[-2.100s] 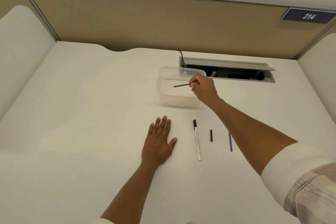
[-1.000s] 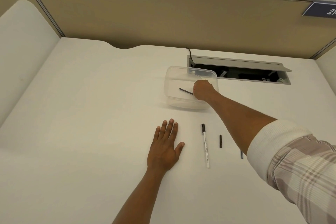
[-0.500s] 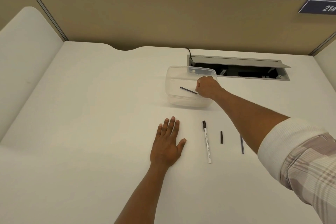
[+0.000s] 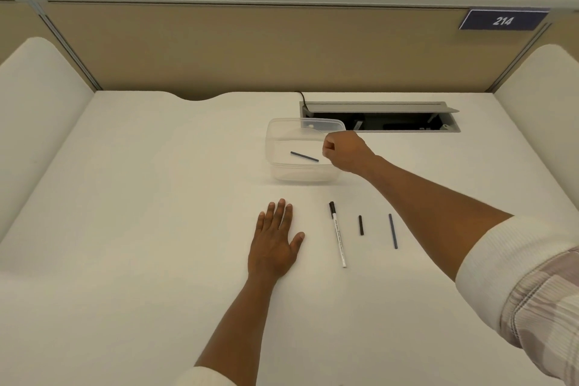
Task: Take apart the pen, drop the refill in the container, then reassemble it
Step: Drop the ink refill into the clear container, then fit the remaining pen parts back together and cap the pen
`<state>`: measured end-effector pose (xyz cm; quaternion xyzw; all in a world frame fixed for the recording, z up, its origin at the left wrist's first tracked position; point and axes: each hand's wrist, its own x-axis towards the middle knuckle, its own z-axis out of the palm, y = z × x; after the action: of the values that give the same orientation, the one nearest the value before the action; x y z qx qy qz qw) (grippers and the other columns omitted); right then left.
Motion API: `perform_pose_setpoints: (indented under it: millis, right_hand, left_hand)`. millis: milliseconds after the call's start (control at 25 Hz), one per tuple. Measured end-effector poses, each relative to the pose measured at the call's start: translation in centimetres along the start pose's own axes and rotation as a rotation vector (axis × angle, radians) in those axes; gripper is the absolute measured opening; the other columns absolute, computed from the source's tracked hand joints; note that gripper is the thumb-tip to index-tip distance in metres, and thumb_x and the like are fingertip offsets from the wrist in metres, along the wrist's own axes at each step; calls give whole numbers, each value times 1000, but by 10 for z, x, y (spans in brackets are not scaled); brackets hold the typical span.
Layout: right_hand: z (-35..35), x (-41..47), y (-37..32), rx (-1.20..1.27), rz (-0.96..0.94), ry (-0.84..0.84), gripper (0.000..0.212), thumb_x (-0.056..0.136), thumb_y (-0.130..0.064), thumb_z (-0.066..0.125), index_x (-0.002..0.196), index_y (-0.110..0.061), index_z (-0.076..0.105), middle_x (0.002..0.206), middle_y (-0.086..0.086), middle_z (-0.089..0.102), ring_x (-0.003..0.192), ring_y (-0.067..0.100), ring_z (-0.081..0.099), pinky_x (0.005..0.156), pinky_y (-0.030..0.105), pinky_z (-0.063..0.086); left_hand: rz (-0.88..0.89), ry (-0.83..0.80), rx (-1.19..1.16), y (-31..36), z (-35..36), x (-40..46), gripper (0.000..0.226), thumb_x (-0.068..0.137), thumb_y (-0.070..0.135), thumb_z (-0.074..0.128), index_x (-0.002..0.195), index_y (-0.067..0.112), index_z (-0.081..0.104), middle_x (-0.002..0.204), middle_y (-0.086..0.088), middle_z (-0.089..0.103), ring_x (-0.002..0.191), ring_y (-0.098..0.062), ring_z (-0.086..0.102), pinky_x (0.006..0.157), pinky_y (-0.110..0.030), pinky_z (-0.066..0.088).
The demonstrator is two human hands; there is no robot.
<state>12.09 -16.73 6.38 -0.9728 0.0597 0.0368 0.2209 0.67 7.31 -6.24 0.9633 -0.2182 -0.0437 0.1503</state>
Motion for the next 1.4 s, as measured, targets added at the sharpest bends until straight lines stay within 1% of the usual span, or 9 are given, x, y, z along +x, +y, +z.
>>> perform_pose_setpoints:
  millis: [160,280,440,640,760,880,1040,1240,1400]
  right_hand:
    - [-5,-27,4,39,9,34,13,88,-16,54,78,-17,62,85,-4,66,82,17,58,66,28,42]
    - [-4,-51,13,104,19,47,12,87,-15,54,79,-13,63,82,-4,66,79,18,60,65,29,47]
    - [7,-89,36,191,69,63,11,84,-18,55,78,-15,63,79,-4,67,78,18,62,70,37,53]
    - [26,-137,57,275,117,79,9,82,-13,56,78,-15,64,80,-3,68,81,17,62,75,38,53]
    - [42,-163,64,322,166,98,9,82,-10,58,77,-16,64,80,-2,69,80,18,62,77,37,52]
    - [61,-187,69,298,185,84,9,82,-15,58,76,-20,62,80,-5,67,80,16,61,88,36,50]
    - [75,-216,72,274,251,56,5,83,-22,61,86,-26,63,91,-8,63,87,14,59,80,32,49]
    - [84,-235,80,221,229,53,16,88,-23,62,103,-24,65,108,-7,62,106,13,53,88,33,46]
    - [87,-243,82,176,192,68,19,89,-23,61,108,-22,64,114,-7,61,111,15,50,89,32,44]
  left_hand:
    - [14,-7,15,-2,1,0,70,97,57,22,156,21,4,163,3,-4,150,-16,-10,121,-35,-5]
    - [9,-26,9,-2,1,1,73,95,59,16,156,22,2,163,3,-6,150,-16,-12,122,-38,-4]
    - [-31,-53,-6,4,1,-5,78,89,61,7,155,20,0,163,1,-9,150,-19,-13,122,-41,-5]
    - [-61,-69,-27,15,1,-23,81,87,61,4,155,17,0,163,-1,-11,149,-20,-14,122,-40,-6]
    - [-61,-80,-39,23,0,-33,76,92,56,13,155,14,4,163,-4,-8,150,-22,-12,122,-40,-5]
    - [-62,-99,-27,31,-1,-39,66,102,42,30,155,13,3,163,-6,-7,150,-22,-11,122,-39,-5]
    - [-8,-151,-42,44,-6,-40,64,102,35,35,155,15,5,164,-4,-5,151,-20,-7,123,-36,-2]
    - [108,-190,-63,69,-13,-36,69,99,30,45,155,21,5,164,2,-2,151,-17,1,122,-32,6]
    - [216,-197,1,80,-14,-28,64,98,20,48,154,29,18,164,4,7,150,-18,9,121,-34,17]
